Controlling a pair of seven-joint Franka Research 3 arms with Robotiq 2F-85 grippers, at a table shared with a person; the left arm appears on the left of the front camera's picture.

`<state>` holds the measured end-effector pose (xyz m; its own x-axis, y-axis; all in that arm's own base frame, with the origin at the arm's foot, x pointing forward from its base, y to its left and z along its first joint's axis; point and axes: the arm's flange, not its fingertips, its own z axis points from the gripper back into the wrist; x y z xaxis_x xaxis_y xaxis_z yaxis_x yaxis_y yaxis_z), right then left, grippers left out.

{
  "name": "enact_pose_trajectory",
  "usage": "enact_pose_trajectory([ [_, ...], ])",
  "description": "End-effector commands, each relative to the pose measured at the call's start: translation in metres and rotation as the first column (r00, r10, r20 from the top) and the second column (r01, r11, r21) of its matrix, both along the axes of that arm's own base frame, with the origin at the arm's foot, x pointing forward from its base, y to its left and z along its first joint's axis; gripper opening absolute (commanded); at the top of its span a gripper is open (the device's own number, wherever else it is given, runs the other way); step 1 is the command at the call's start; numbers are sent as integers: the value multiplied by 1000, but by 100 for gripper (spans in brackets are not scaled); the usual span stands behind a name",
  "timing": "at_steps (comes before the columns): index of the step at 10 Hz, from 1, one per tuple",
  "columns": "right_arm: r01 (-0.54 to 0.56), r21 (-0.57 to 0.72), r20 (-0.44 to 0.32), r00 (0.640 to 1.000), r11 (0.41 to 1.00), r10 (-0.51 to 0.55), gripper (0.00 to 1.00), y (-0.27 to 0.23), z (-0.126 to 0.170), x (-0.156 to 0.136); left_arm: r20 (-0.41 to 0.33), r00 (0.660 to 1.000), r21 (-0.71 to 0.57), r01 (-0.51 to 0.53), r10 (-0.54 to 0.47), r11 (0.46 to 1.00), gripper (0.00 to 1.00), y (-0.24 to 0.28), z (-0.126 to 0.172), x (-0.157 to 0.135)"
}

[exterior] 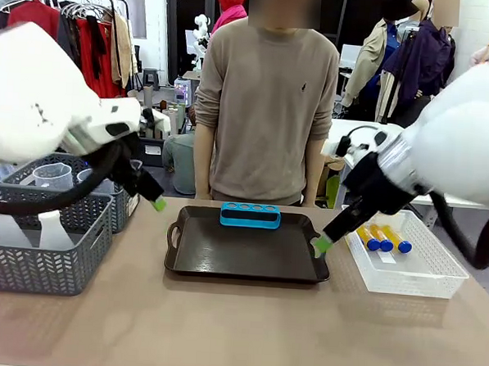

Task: Prepare the laboratory tools.
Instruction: Pick up one Large Measuring Cup and place it on the Handle tray.

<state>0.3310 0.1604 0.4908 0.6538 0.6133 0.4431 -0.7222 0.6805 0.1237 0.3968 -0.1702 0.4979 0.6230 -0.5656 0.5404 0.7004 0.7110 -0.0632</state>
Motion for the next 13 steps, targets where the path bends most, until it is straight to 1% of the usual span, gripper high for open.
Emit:
enact_pose_trajectory([
  [1, -42, 68, 14, 999, 997, 41, 100, -20, 27, 6, 13, 997, -42, 75, -74, 996, 100, 11, 17, 14],
  [2, -44, 126, 33, 999, 991, 40, 100, -32, 46, 7, 28, 995, -56, 94, -93, 994, 100, 14, 30, 15],
  [3, -51, 161, 64, 997, 986, 41, 100, -40, 56, 12, 49, 991, -62, 128, -125, 990, 100, 15, 36, 15],
  [4, -34, 175, 109, 994, 984, 15, 100, -44, 61, 17, 68, 988, -52, 143, -140, 988, 100, 13, 40, 12],
  [5, -15, 100, 52, 999, 995, 10, 100, -32, 56, 3, 44, 996, -36, 77, -75, 996, 100, 8, 38, 11],
  [8, -15, 100, 52, 999, 995, 10, 100, -32, 56, 3, 44, 996, -36, 77, -75, 996, 100, 8, 38, 11],
  [9, -15, 100, 52, 999, 995, 10, 100, -32, 56, 3, 54, 995, -24, 89, -88, 996, 100, 8, 40, 12],
  [10, -17, 90, 59, 998, 996, 12, 100, -31, 57, 4, 47, 985, -11, 165, -164, 986, 100, 10, 50, 10],
  [11, -70, 103, 68, 996, 992, 63, 100, -43, 79, 4, 71, 981, -27, 182, -180, 983, 100, 22, 74, 13],
  [12, -111, 104, 78, 992, 988, 103, 100, -55, 98, 3, 96, 977, -39, 197, -192, 980, 100, 30, 88, 13],
  [13, -136, 117, 129, 984, 984, 121, 100, -66, 112, 10, 127, 967, -21, 224, -220, 974, 100, 41, 105, 13],
])
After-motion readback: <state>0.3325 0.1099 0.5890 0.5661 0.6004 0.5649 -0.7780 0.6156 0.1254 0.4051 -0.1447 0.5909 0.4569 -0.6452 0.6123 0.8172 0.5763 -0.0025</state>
